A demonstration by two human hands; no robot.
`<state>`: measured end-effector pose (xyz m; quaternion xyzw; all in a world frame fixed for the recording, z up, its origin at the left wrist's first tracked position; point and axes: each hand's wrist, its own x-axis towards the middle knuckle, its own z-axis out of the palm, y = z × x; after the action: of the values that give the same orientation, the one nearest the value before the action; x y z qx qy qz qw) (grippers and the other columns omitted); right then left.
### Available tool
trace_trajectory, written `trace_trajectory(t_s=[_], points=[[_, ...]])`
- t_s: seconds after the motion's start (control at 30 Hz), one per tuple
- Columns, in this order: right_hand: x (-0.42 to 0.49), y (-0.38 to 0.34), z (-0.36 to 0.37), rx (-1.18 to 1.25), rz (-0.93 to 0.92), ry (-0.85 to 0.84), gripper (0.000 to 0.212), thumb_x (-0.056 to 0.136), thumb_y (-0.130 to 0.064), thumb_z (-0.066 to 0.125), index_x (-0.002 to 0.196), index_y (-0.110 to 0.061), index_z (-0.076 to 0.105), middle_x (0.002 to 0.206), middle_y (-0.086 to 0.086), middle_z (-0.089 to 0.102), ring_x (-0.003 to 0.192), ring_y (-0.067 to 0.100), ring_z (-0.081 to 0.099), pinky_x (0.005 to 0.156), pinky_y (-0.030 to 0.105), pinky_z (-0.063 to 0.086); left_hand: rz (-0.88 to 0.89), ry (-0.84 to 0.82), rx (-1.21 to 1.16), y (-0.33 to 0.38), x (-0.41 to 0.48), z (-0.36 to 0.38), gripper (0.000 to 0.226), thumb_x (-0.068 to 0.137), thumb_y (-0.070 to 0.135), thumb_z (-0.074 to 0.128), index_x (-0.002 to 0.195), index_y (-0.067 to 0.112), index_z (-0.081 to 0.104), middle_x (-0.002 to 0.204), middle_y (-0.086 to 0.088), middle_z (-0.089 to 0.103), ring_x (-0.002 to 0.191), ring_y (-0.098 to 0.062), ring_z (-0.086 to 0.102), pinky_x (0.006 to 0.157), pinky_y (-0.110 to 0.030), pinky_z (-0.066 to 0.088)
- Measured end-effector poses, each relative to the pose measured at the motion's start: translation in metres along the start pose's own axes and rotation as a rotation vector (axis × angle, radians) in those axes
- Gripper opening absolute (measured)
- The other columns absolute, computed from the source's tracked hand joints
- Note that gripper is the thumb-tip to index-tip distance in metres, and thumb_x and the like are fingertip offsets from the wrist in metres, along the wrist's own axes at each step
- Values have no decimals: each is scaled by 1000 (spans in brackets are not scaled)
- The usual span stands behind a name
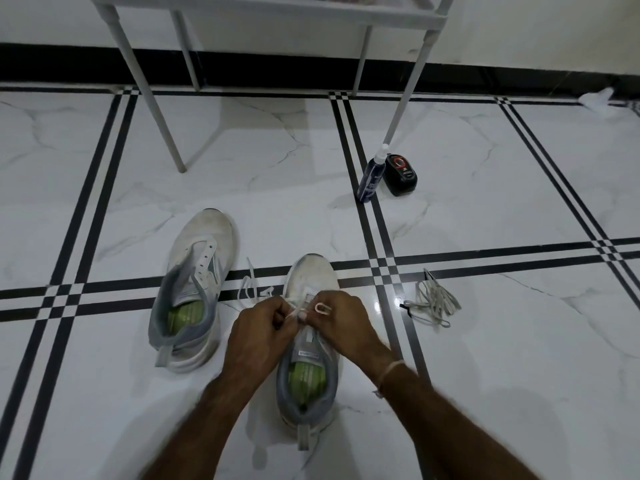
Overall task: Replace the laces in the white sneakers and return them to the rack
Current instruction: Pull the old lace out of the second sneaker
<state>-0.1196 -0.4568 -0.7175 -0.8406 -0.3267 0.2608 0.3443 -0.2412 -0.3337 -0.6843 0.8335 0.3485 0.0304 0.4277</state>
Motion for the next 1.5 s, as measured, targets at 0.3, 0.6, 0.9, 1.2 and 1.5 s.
trace_trajectory(t_s=[0.3, 0.6, 0.9, 1.2, 1.5], points=[[-2, -8, -38, 863, 223, 63, 21, 103, -30, 58, 89, -14, 56, 74, -4, 62, 68, 17, 55, 62, 28, 48, -8, 11, 2, -8, -1, 3, 13, 86, 24, 70, 76, 23, 62, 63, 7, 63, 61, -7, 58, 60, -29, 46], [-1, -15, -25, 1237, 356, 175, 26, 106, -25, 50, 90, -6, 60, 83, 6, 69, 75, 16, 61, 73, 29, 49, -14, 10, 8, -7, -1, 0, 12, 85, 25, 69, 76, 25, 61, 64, 8, 64, 60, -7, 60, 62, -35, 52], [-3, -6, 0, 159, -39, 53, 20, 93, -32, 72, 83, -15, 71, 85, -4, 73, 82, 12, 66, 82, 32, 54, 1, 21, 22, -5, -2, 5, 22, 87, 39, 68, 73, 26, 58, 60, 9, 62, 59, -6, 58, 60, -34, 51], [-4, -8, -20, 357, 100, -7, 22, 98, -41, 64, 91, -21, 60, 84, -9, 67, 75, 9, 62, 66, 23, 51, -14, 8, 37, -6, -2, 5, 18, 90, 38, 65, 78, 26, 58, 65, 10, 63, 62, -6, 60, 63, -36, 54], [-5, -7, -52, 1239, 377, 256, 21, 107, -24, 47, 91, -15, 57, 80, 4, 67, 64, 13, 56, 60, 27, 41, -18, 27, 72, -10, -5, 2, 14, 92, 32, 62, 81, 27, 55, 67, 8, 62, 63, -9, 59, 61, -31, 48]])
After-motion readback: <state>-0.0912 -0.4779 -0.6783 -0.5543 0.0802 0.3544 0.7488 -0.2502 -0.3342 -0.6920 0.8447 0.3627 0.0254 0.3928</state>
